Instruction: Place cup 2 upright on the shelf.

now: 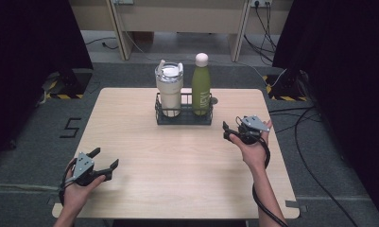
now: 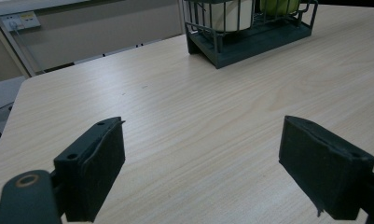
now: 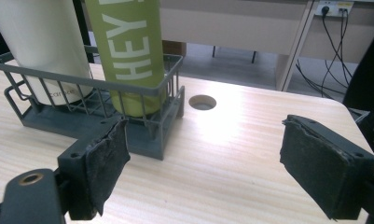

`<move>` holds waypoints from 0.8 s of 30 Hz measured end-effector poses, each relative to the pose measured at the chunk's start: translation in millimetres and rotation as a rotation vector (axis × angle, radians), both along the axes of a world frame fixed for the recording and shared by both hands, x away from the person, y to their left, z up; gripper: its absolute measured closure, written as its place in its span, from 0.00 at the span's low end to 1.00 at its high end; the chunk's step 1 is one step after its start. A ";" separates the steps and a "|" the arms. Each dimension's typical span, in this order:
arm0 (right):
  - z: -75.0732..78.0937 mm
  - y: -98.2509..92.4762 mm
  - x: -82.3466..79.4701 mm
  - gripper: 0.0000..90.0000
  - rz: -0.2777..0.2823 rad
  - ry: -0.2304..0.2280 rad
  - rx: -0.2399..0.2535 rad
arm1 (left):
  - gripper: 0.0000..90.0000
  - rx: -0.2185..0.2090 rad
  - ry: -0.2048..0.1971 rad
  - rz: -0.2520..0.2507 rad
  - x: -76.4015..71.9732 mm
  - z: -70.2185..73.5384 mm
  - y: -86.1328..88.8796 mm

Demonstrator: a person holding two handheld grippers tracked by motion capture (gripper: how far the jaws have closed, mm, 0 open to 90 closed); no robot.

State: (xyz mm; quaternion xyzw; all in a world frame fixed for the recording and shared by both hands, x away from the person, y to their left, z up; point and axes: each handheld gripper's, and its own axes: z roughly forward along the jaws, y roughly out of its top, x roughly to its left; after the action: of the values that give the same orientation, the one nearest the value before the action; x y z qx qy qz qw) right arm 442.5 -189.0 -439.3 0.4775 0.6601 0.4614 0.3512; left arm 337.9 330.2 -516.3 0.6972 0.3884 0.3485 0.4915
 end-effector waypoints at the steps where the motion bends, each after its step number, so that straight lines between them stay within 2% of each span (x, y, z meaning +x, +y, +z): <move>1: -0.7 -1.0 -1.7 0.17 -0.001 0.000 0.000 | 0.15 -0.001 0.000 0.000 0.0 0.0 0.0; 24: -30.9 -19.8 -37.3 0.17 -0.017 0.034 -0.017 | 0.15 -0.001 -0.001 0.005 -0.3 -0.1 0.0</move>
State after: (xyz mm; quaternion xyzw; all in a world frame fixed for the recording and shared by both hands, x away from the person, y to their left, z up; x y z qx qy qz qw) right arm 405.2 -208.8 -470.2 0.4878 0.6659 0.4445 0.3478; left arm 337.6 330.2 -516.3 0.6956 0.3902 0.3499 0.4913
